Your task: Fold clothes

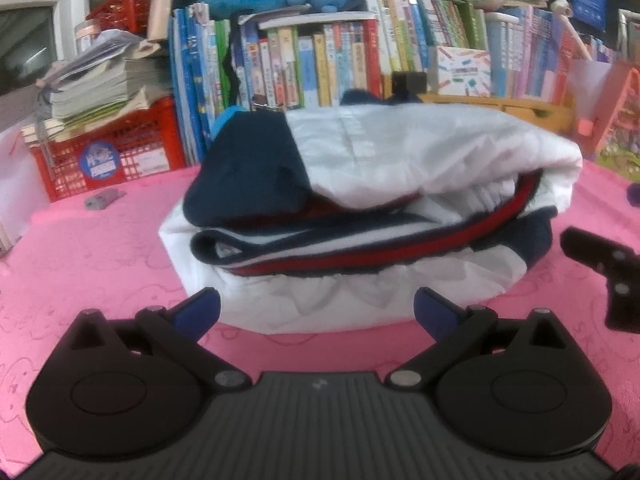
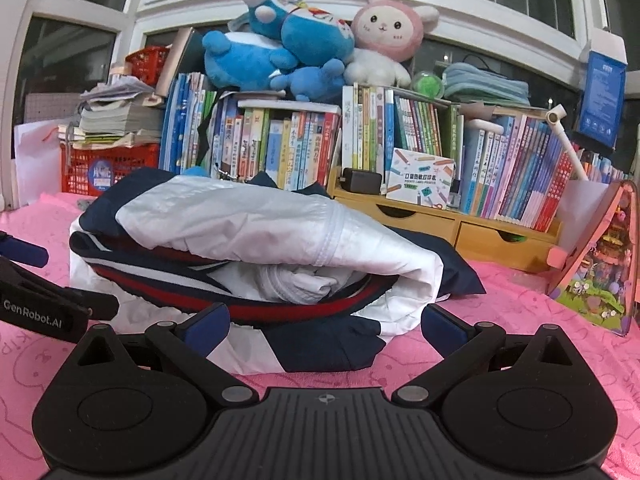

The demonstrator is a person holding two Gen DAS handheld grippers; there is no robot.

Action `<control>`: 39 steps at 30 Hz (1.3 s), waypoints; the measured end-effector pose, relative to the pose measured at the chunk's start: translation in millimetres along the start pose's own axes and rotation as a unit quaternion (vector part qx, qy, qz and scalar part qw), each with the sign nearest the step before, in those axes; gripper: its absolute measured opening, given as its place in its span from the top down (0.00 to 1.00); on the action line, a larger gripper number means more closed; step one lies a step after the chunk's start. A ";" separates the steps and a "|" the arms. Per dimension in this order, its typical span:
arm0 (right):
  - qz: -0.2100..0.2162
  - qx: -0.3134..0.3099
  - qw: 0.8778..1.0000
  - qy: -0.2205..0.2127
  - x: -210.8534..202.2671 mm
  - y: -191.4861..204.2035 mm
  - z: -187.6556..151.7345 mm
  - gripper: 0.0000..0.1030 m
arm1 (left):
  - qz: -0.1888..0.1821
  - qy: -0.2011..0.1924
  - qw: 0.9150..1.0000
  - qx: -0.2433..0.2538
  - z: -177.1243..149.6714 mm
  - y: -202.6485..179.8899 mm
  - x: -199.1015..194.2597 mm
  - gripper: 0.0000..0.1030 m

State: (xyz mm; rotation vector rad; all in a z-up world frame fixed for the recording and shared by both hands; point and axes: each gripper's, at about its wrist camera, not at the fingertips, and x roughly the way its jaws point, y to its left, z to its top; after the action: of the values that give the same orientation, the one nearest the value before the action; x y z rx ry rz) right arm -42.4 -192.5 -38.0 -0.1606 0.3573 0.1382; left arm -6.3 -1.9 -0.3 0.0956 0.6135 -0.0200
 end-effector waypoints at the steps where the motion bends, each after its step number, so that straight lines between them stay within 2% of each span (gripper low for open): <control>1: -0.004 -0.002 1.000 -0.001 -1.3 0.7 0.1 0.00 | -0.003 0.001 1.000 -0.001 -0.3 0.0 0.8 0.00; 10: 0.004 0.009 1.000 0.005 -2.3 3.4 2.7 0.00 | -0.016 0.003 1.000 -0.014 -2.7 7.0 3.2 0.00; 16: 0.024 0.038 0.998 0.036 3.4 1.0 3.7 0.00 | -0.045 0.021 0.998 -0.029 -3.8 11.6 4.8 0.00; 28: 0.001 0.035 0.999 0.028 5.8 6.9 -15.0 0.00 | -0.040 0.012 0.999 -0.024 -9.9 11.1 11.6 0.00; 34: 0.012 0.054 0.998 0.024 8.5 2.6 -19.7 0.00 | -0.050 -0.004 0.998 -0.027 -8.3 13.3 16.1 0.00; 39: 0.016 0.052 0.998 0.031 12.3 3.7 -22.2 0.00 | -0.041 -0.020 0.998 -0.038 -7.7 17.8 20.5 0.00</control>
State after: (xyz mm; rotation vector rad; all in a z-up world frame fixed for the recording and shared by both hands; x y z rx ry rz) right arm -39.1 -191.6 -63.5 -0.0557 0.4288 0.1469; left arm 6.8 16.7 -16.9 -0.0036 0.5778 -0.0775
